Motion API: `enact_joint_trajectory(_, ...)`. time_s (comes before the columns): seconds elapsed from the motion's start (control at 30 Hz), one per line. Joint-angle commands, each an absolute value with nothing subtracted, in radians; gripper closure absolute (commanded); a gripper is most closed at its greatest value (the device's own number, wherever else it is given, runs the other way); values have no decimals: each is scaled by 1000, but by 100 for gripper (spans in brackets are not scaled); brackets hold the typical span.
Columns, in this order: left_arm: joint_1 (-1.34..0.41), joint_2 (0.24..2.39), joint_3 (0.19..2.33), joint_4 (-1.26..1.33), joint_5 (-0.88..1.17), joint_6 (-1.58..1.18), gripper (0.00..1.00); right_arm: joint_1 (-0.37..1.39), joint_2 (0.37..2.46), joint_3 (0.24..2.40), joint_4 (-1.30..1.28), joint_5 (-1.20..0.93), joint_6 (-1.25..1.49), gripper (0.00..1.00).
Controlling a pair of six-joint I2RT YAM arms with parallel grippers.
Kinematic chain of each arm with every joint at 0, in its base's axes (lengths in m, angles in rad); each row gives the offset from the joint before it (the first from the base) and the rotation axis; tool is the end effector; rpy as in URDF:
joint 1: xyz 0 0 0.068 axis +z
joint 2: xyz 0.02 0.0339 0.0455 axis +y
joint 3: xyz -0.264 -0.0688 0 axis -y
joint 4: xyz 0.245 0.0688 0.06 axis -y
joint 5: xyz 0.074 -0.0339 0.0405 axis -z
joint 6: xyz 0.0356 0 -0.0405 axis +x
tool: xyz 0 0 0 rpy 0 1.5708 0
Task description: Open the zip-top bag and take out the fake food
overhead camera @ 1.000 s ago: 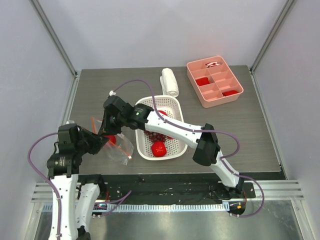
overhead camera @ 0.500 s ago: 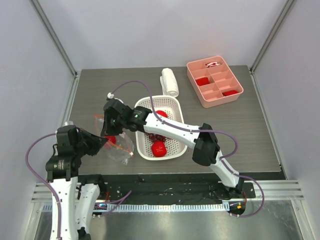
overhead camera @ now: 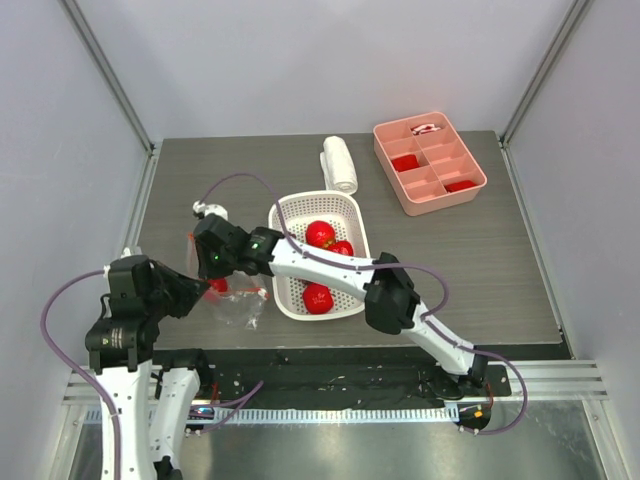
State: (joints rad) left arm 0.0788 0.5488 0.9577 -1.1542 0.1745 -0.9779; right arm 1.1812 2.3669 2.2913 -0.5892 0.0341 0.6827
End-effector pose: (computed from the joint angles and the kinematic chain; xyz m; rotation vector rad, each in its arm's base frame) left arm 0.0761 -0.0002 0.3297 -1.1269 2.1123 -0.6437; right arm 0.2076 0.5025 0.2719 -0.5772 2.3490 0.9206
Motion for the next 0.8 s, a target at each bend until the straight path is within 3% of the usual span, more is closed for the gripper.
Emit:
enact_joint_trajectory(0.0,77,512,934,-1169,150,-939,100,1216,2417,2375,-554,107,598,71)
enact_joint_trajectory(0.23,77,486,897,-1199,124,-924,100,1255,2434,2301,-515,136,482,55)
enact_joint_trajectory(0.27,77,485,897,-1206,121,-919,100,1259,2433,2293,-515,153,470,45)
enact_joint_trajectory(0.47,77,453,879,-1238,118,-908,100,1290,2431,2261,-492,275,315,21)
enact_joint_trajectory(0.77,77,362,841,-1318,136,-956,100,1290,2496,2249,-333,255,206,9)
